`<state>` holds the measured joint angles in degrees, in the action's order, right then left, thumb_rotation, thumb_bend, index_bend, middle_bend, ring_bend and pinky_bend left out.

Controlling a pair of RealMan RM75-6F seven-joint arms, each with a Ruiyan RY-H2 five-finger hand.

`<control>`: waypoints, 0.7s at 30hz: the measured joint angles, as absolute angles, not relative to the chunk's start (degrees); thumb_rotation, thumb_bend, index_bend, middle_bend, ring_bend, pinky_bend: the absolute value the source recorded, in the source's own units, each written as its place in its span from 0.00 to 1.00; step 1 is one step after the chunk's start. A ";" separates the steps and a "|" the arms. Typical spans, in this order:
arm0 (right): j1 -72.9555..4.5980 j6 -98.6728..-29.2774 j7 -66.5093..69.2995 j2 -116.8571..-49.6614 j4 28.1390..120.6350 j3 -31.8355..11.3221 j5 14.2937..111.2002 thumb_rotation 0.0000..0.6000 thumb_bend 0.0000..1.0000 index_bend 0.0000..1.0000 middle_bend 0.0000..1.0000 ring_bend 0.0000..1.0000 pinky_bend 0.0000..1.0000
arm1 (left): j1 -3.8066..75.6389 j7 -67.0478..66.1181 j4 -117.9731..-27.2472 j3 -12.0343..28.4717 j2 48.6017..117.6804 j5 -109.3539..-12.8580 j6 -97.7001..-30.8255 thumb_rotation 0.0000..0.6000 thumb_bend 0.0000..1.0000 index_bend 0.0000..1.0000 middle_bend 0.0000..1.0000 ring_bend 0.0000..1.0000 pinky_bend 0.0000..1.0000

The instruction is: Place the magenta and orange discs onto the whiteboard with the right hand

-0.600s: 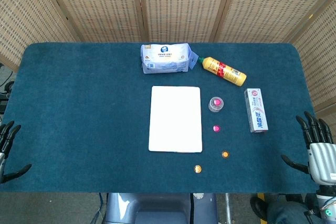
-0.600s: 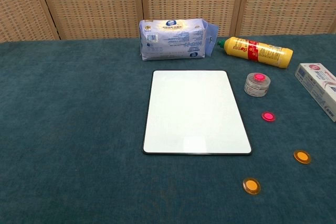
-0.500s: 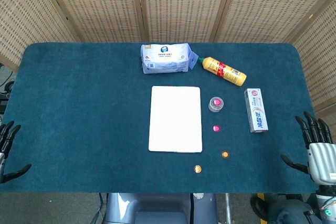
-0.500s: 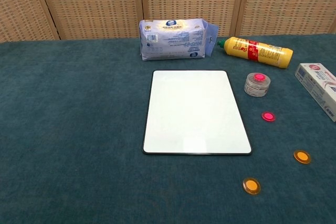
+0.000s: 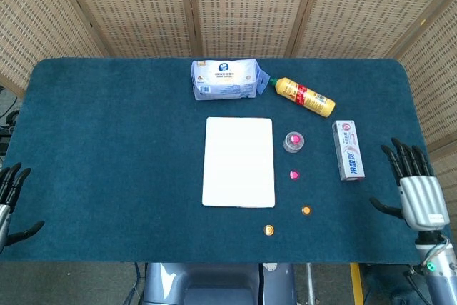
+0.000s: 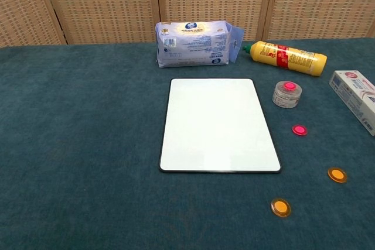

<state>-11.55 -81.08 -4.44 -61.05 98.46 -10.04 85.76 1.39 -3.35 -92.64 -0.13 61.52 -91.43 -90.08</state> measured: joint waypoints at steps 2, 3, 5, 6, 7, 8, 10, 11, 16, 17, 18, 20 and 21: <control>-14.66 -78.18 -5.31 -61.38 97.67 -11.68 84.77 1.00 0.00 0.00 0.48 0.49 0.67 | 1.69 -3.88 -92.99 0.20 61.58 -90.64 -89.44 1.00 0.00 0.00 0.00 0.00 0.00; -16.74 -75.96 -5.72 -61.58 97.20 -12.58 83.97 1.00 0.00 0.00 0.56 0.56 0.77 | 1.88 -4.12 -93.20 0.43 61.61 -90.12 -89.05 1.00 0.00 0.00 0.00 0.00 0.00; -19.86 -72.08 -6.12 -61.93 96.51 -13.75 82.45 1.00 0.00 0.02 0.66 0.66 0.91 | 2.14 -4.47 -93.36 0.78 61.69 -89.26 -88.48 1.00 0.00 0.00 0.00 0.00 0.00; -21.71 -69.13 -6.34 -62.24 95.97 -14.51 81.12 1.00 0.00 0.04 0.70 0.71 0.96 | 2.34 -4.71 -93.45 1.01 61.74 -88.64 -88.01 1.00 0.00 0.00 0.00 0.00 0.00; -22.97 -66.82 -6.52 -62.55 95.51 -15.07 79.97 1.00 0.00 0.07 0.75 0.76 0.99 | 2.50 -4.87 -93.51 1.18 61.78 -88.19 -87.63 1.00 0.00 0.00 0.00 0.00 0.00; -24.28 -64.48 -6.73 -62.96 94.97 -15.62 78.72 1.00 0.00 0.09 0.77 0.79 1.00 | 2.67 -5.02 -93.55 1.35 61.81 -87.72 -87.22 1.00 0.00 0.00 0.00 0.00 0.00; -28.04 -59.49 -7.41 -64.53 93.22 -16.82 75.32 1.00 0.00 0.15 0.84 0.87 1.00 | 3.10 -5.38 -93.60 1.73 61.90 -86.59 -86.19 1.00 0.00 0.00 0.00 0.00 0.00; -29.82 -57.72 -7.79 -65.47 92.28 -17.28 73.63 1.00 0.01 0.17 0.85 0.88 1.00 | 3.29 -5.55 -93.61 1.88 61.94 -86.12 -85.74 1.00 0.00 0.00 0.00 0.00 0.00; -38.16 -49.54 -10.12 -71.94 86.44 -19.01 63.82 1.00 0.10 0.28 0.89 0.92 1.00 | 4.39 -6.71 -93.53 2.64 62.29 -83.72 -83.35 1.00 0.00 0.00 0.00 0.00 0.00; -39.07 -48.57 -10.50 -72.99 85.45 -19.19 62.15 1.00 0.12 0.29 0.89 0.92 1.00 | 4.57 -6.95 -93.52 2.73 62.38 -83.36 -83.01 1.00 0.00 0.00 0.00 0.00 0.00; -40.09 -47.40 -11.09 -74.32 84.09 -19.37 59.97 1.00 0.14 0.30 0.89 0.92 1.00 | 4.75 -7.27 -93.52 2.85 62.48 -82.99 -82.71 1.00 0.00 0.00 0.00 0.00 0.00; -41.81 -45.82 -12.29 -76.31 81.93 -19.51 56.86 1.00 0.14 0.30 0.89 0.92 1.00 | 4.96 -7.66 -93.58 2.99 62.61 -82.60 -82.41 1.00 0.00 0.00 0.00 0.00 0.00; -42.95 -45.04 -13.30 -77.54 80.58 -19.52 54.98 1.00 0.15 0.31 0.89 0.92 1.00 | 5.02 -7.81 -93.65 3.05 62.65 -82.40 -82.33 1.00 0.00 0.00 0.00 0.00 0.00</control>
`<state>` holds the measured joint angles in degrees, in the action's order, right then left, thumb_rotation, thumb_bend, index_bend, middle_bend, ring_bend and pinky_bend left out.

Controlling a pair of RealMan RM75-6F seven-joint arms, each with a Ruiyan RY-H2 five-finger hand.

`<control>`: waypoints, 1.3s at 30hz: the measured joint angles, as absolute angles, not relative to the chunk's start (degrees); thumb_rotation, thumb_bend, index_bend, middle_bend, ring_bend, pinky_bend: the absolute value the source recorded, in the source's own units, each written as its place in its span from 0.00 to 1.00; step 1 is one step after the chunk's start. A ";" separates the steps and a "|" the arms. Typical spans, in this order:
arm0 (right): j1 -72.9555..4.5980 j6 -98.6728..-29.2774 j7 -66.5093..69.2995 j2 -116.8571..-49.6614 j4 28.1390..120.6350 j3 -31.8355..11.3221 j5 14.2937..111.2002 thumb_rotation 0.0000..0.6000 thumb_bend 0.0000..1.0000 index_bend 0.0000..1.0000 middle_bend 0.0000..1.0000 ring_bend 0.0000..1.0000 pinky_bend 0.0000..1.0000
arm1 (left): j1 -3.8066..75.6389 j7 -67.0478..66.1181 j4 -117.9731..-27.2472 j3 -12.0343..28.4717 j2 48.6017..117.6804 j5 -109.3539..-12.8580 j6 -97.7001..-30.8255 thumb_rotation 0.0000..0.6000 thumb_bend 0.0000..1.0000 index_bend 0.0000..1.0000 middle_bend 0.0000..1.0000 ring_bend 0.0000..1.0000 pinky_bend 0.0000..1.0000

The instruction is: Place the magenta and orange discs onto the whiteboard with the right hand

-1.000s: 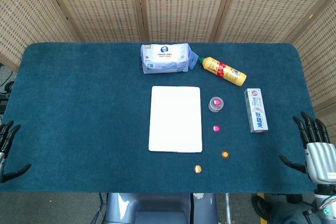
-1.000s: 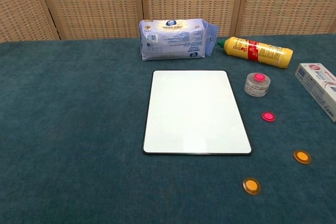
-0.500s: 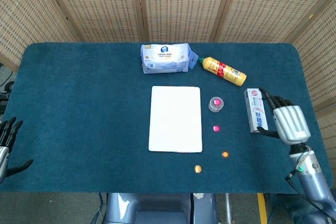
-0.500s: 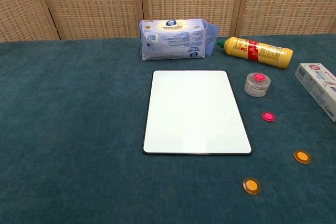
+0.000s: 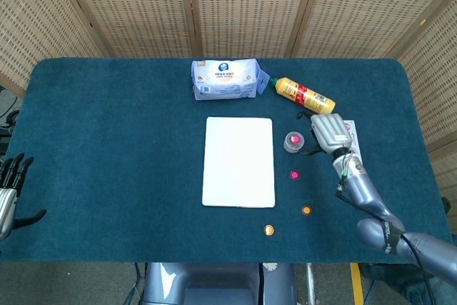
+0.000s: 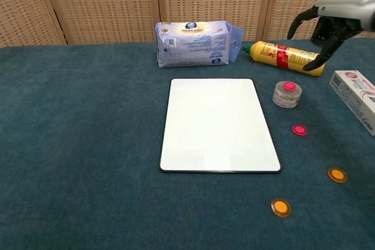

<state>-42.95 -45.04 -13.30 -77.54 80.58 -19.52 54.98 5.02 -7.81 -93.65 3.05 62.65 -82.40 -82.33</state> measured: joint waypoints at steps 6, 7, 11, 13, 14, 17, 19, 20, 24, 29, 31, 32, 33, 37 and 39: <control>-47.04 -43.80 -17.48 -82.75 75.01 -19.01 47.31 1.00 0.25 0.41 0.90 0.92 1.00 | 5.31 -8.27 -93.93 3.32 62.74 -81.55 -81.95 1.00 0.00 0.00 0.00 0.00 0.00; -47.40 -43.71 -17.81 -83.27 74.28 -18.86 46.56 1.00 0.25 0.41 0.90 0.92 1.00 | 5.36 -8.33 -93.94 3.34 62.74 -81.47 -81.86 1.00 0.00 0.00 0.00 0.00 0.00; -48.31 -43.29 -18.79 -84.87 71.21 -17.82 44.18 1.00 0.26 0.42 0.90 0.92 1.00 | 5.69 -8.48 -93.87 3.37 62.77 -80.93 -81.11 1.00 0.00 0.00 0.00 0.00 0.00; -48.51 -43.05 -18.79 -85.65 69.76 -17.26 43.51 1.00 0.26 0.42 0.90 0.92 1.00 | 5.92 -8.57 -93.82 3.36 62.79 -80.74 -80.81 1.00 0.00 0.00 0.00 0.00 0.00; -48.57 -43.00 -18.71 -85.96 69.25 -17.05 43.38 1.00 0.26 0.42 0.90 0.92 1.00 | 5.94 -8.58 -93.82 3.35 62.80 -80.74 -80.79 1.00 0.00 0.00 0.00 0.00 0.00; -48.73 -43.01 -18.40 -86.82 68.02 -16.52 43.24 1.00 0.30 0.42 0.90 0.92 1.00 | 6.00 -8.71 -93.92 3.26 62.80 -80.85 -80.83 1.00 0.00 0.00 0.00 0.00 0.00; -48.87 -42.99 -18.35 -87.31 67.26 -16.30 43.05 1.00 0.33 0.42 0.90 0.92 1.00 | 6.05 -8.81 -94.01 3.19 62.80 -80.90 -80.80 1.00 0.00 0.00 0.00 0.00 0.00; -48.96 -42.94 -18.40 -87.52 66.91 -16.21 42.86 1.00 0.33 0.42 0.90 0.92 1.00 | 6.07 -8.85 -94.06 3.16 62.80 -80.91 -80.78 1.00 0.00 0.00 0.00 0.00 0.00; -49.52 -42.48 -19.12 -88.28 65.49 -15.78 41.36 1.00 0.34 0.42 0.90 0.92 1.00 | 6.12 -8.78 -94.01 3.13 62.79 -80.79 -80.75 1.00 0.00 0.00 0.00 0.00 0.00; -49.92 -42.25 -19.70 -88.69 64.78 -15.47 40.33 1.00 0.34 0.42 0.90 0.92 1.00 | 6.20 -8.64 -94.00 3.12 62.70 -80.66 -80.64 1.00 0.00 0.00 0.00 0.00 0.00; -50.05 -42.19 -19.84 -88.88 64.52 -15.40 39.99 1.00 0.34 0.42 0.90 0.92 1.00 | 6.23 -8.60 -94.01 3.13 62.67 -80.64 -80.64 1.00 0.00 0.00 0.00 0.00 0.00; -50.11 -42.15 -19.91 -88.97 64.40 -15.36 39.84 1.00 0.34 0.42 0.90 0.92 1.00 | 6.23 -8.58 -94.03 3.13 62.65 -80.62 -80.63 1.00 0.00 0.00 0.00 0.00 0.00; -50.20 -42.10 -20.07 -89.12 64.17 -15.28 39.67 1.00 0.34 0.42 0.90 0.92 1.00 | 6.25 -8.55 -94.02 3.12 62.65 -80.60 -80.61 1.00 0.00 0.00 0.00 0.00 0.00; -50.57 -42.03 -20.68 -89.93 63.14 -15.06 38.81 1.00 0.34 0.42 0.90 0.92 1.00 | 6.25 -8.52 -93.94 3.05 62.67 -80.62 -80.65 1.00 0.00 0.00 0.00 0.00 0.00; -50.80 -41.92 -21.05 -90.36 62.70 -14.97 38.25 1.00 0.34 0.42 0.90 0.92 1.00 | 6.27 -8.50 -93.97 3.06 62.67 -80.62 -80.69 1.00 0.00 0.00 0.00 0.00 0.00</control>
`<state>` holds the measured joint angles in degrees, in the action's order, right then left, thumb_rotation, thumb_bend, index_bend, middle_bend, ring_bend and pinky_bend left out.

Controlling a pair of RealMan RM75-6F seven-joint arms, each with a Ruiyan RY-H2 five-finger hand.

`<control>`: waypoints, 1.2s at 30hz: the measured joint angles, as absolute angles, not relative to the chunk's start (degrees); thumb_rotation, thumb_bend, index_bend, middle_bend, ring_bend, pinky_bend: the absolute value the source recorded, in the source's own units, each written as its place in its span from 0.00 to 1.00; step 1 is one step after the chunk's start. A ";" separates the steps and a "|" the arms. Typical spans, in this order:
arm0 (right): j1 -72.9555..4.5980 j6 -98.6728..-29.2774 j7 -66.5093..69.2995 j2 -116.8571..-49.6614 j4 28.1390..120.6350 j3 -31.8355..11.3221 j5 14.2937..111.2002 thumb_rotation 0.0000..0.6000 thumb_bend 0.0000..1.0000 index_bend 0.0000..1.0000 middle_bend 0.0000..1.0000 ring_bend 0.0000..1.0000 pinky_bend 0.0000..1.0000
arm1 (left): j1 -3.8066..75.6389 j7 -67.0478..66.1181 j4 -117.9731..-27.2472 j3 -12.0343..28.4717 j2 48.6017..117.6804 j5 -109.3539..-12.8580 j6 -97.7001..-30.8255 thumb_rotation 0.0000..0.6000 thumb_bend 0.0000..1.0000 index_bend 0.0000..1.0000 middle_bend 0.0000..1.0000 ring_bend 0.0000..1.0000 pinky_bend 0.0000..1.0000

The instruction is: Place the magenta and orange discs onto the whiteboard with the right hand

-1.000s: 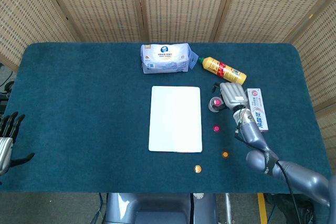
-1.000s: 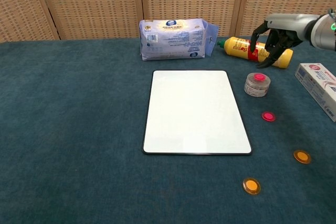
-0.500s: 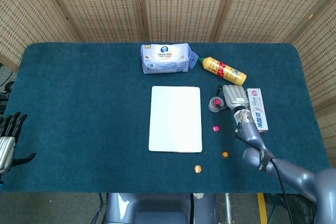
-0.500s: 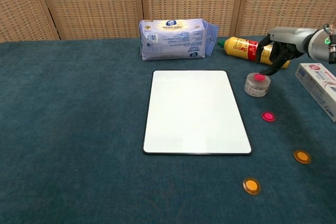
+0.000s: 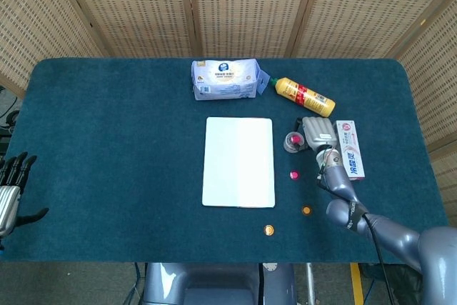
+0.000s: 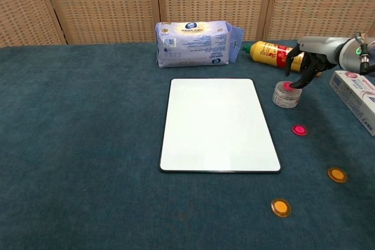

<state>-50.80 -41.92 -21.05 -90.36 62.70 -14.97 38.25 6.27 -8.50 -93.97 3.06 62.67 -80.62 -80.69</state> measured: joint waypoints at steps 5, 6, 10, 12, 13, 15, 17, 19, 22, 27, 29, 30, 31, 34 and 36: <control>-51.17 -41.68 -21.76 -91.17 61.65 -14.76 37.02 1.00 0.34 0.42 0.90 0.92 1.00 | 6.30 -8.45 -93.94 3.07 62.64 -80.48 -80.67 1.00 0.00 0.00 0.00 0.00 0.00; -51.28 -41.55 -21.98 -91.37 61.32 -14.73 36.55 1.00 0.34 0.42 0.90 0.92 1.00 | 6.31 -8.45 -93.93 3.08 62.64 -80.50 -80.70 1.00 0.00 0.00 0.00 0.00 0.00; -51.69 -41.13 -22.84 -91.96 60.25 -14.65 34.96 1.00 0.34 0.42 0.90 0.92 1.00 | 6.21 -8.29 -93.97 3.09 62.57 -80.55 -81.00 1.00 0.00 0.00 0.00 0.00 0.00; -51.91 -41.02 -23.20 -92.17 59.96 -14.60 34.54 1.00 0.34 0.42 0.90 0.92 1.00 | 6.20 -8.17 -93.95 3.11 62.53 -80.47 -81.02 1.00 0.00 0.00 0.00 0.00 0.00; -51.95 -40.99 -23.29 -92.21 59.91 -14.58 34.41 1.00 0.34 0.42 0.90 0.92 1.00 | 6.21 -8.13 -93.94 3.11 62.52 -80.44 -80.97 1.00 0.00 0.00 0.00 0.00 0.00; -52.07 -40.97 -23.49 -92.29 59.82 -14.55 34.19 1.00 0.34 0.42 0.90 0.92 1.00 | 6.27 -8.07 -93.89 3.10 62.51 -80.42 -80.87 1.00 0.00 0.00 0.00 0.00 0.00; -52.16 -40.95 -23.70 -92.37 59.72 -14.50 33.97 1.00 0.34 0.42 0.90 0.92 1.00 | 6.29 -8.01 -93.89 3.08 62.49 -80.42 -80.84 1.00 0.00 0.00 0.00 0.00 0.00; -52.26 -40.84 -23.97 -92.47 59.57 -14.40 33.65 1.00 0.34 0.43 0.90 0.92 1.00 | 6.29 -7.96 -93.91 3.08 62.44 -80.42 -80.87 1.00 0.00 0.00 0.00 0.00 0.00; -52.41 -40.64 -24.24 -92.72 59.17 -14.29 33.24 1.00 0.34 0.47 0.90 0.92 1.00 | 6.29 -7.87 -93.96 3.09 62.39 -80.35 -80.87 1.00 0.00 0.00 0.00 0.00 0.00; -52.58 -40.41 -24.45 -93.14 58.46 -14.07 33.23 1.00 0.34 0.49 0.91 0.92 1.00 | 6.37 -7.84 -93.90 3.09 62.36 -80.24 -80.71 1.00 0.00 0.00 0.00 0.00 0.00; -52.62 -40.33 -24.46 -93.23 58.32 -14.05 33.18 1.00 0.34 0.49 0.91 0.92 1.00 | 6.39 -7.83 -93.90 3.07 62.37 -80.23 -80.69 1.00 0.00 0.00 0.00 0.00 0.00; -52.63 -40.31 -24.44 -93.24 58.31 -14.05 33.21 1.00 0.35 0.50 0.91 0.92 1.00 | 6.40 -7.84 -93.91 3.07 62.36 -80.23 -80.71 1.00 0.00 0.00 0.00 0.00 0.00; -52.63 -40.32 -24.41 -93.21 58.35 -14.06 33.26 1.00 0.35 0.50 0.91 0.92 1.00 | 6.40 -7.82 -93.93 3.07 62.36 -80.23 -80.72 1.00 0.00 0.00 0.00 0.00 0.00; -52.60 -40.49 -24.12 -92.91 58.99 -14.22 33.54 1.00 0.36 0.50 0.91 0.92 1.00 | 6.43 -7.79 -93.98 3.06 62.32 -80.20 -80.67 1.00 0.00 0.00 0.00 0.00 0.00; -52.59 -41.10 -23.71 -92.31 60.30 -14.58 34.46 1.00 0.36 0.50 0.91 0.92 1.00 | 6.38 -7.67 -94.03 3.03 62.25 -80.35 -80.84 1.00 0.00 0.00 0.00 0.00 0.00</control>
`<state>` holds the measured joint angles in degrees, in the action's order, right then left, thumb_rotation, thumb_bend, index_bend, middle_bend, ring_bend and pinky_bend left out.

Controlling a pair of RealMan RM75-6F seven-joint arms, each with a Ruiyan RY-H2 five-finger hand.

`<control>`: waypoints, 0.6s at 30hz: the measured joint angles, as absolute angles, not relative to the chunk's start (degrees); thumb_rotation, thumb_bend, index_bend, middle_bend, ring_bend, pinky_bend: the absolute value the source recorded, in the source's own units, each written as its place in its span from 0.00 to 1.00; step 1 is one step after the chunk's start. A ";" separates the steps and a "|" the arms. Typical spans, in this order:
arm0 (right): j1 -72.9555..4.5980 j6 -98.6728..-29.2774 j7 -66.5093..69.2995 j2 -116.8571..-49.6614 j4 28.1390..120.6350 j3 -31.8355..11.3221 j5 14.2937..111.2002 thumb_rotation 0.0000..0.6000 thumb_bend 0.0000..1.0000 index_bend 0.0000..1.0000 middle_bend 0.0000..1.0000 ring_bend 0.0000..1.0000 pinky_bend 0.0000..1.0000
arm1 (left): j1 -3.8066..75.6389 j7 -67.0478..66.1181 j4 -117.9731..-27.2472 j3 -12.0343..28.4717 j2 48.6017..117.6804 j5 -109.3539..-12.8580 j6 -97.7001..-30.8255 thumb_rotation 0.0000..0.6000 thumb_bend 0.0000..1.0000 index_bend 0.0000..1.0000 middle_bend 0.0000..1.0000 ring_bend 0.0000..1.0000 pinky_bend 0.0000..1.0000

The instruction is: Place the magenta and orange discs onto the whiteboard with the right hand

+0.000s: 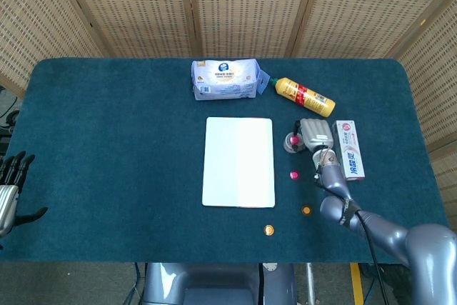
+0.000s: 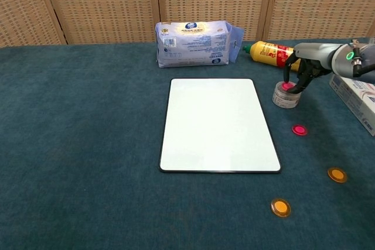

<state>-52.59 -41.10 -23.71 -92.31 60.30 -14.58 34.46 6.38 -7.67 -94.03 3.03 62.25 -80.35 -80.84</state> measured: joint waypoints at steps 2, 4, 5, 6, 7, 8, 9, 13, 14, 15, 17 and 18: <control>-52.56 -41.89 -23.30 -91.47 62.31 -14.95 35.59 1.00 0.36 0.50 0.91 0.92 1.00 | 6.36 -7.50 -94.06 2.99 62.18 -80.45 -80.90 1.00 0.00 0.00 0.00 0.00 0.00; -52.53 -42.93 -22.90 -90.33 65.32 -15.42 36.84 1.00 0.36 0.50 0.91 0.92 1.00 | 6.34 -7.34 -94.07 2.94 62.09 -80.53 -80.93 1.00 0.00 0.00 0.00 0.00 0.00; -52.53 -43.39 -22.80 -89.83 66.71 -15.63 37.32 1.00 0.36 0.50 0.91 0.92 1.00 | 6.33 -7.26 -94.08 2.93 62.06 -80.55 -80.93 1.00 0.00 0.00 0.00 0.00 0.00; -52.57 -44.03 -22.75 -89.17 68.65 -15.89 37.88 1.00 0.36 0.50 0.91 0.92 1.00 | 6.33 -7.13 -94.07 2.91 62.02 -80.58 -80.93 1.00 0.00 0.00 0.00 0.00 0.00; -52.63 -44.52 -22.79 -88.72 70.17 -16.08 38.27 1.00 0.36 0.50 0.91 0.92 1.00 | 6.32 -7.03 -94.05 2.89 61.99 -80.61 -80.92 1.00 0.00 0.00 0.00 0.00 0.00; -52.74 -45.03 -22.92 -88.32 71.78 -16.25 38.63 1.00 0.36 0.50 0.91 0.92 1.00 | 6.31 -6.91 -94.03 2.86 61.95 -80.67 -80.93 1.00 0.00 0.00 0.00 0.00 0.00; -52.92 -45.81 -23.23 -87.85 73.96 -16.45 38.95 1.00 0.36 0.50 0.91 0.92 1.00 | 6.30 -6.82 -94.01 2.81 61.91 -80.75 -80.93 1.00 0.00 0.00 0.00 0.00 0.00; -54.25 -48.87 -26.09 -87.41 80.19 -16.95 38.34 1.00 0.36 0.50 0.91 0.92 1.00 | 6.28 -6.45 -93.97 2.69 61.74 -81.05 -80.99 1.00 0.00 0.00 0.00 0.00 0.00; -54.74 -49.74 -27.08 -87.69 80.97 -17.05 37.72 1.00 0.36 0.50 0.91 0.92 1.00 | 6.27 -6.33 -93.96 2.66 61.70 -81.10 -80.99 1.00 0.00 0.00 0.00 0.00 0.00; -55.38 -51.02 -28.27 -88.37 81.58 -17.16 36.82 1.00 0.36 0.50 0.91 0.92 1.00 | 6.27 -6.16 -93.93 2.66 61.65 -81.12 -80.99 1.00 0.00 0.00 0.00 0.00 0.00; -56.29 -52.83 -29.75 -90.04 81.82 -17.23 35.65 1.00 0.36 0.50 0.91 0.92 1.00 | 6.29 -5.85 -93.84 2.65 61.57 -81.12 -80.91 1.00 0.00 0.00 0.00 0.00 0.00; -56.91 -53.88 -30.75 -91.40 81.76 -17.27 34.79 1.00 0.36 0.50 0.91 0.92 1.00 | 6.31 -5.66 -93.78 2.65 61.52 -81.11 -80.83 1.00 0.00 0.00 0.00 0.00 0.00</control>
<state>-56.91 -53.88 -30.75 -91.40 81.76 -17.27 34.79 6.31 -5.66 -93.78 2.65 61.52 -81.11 -80.83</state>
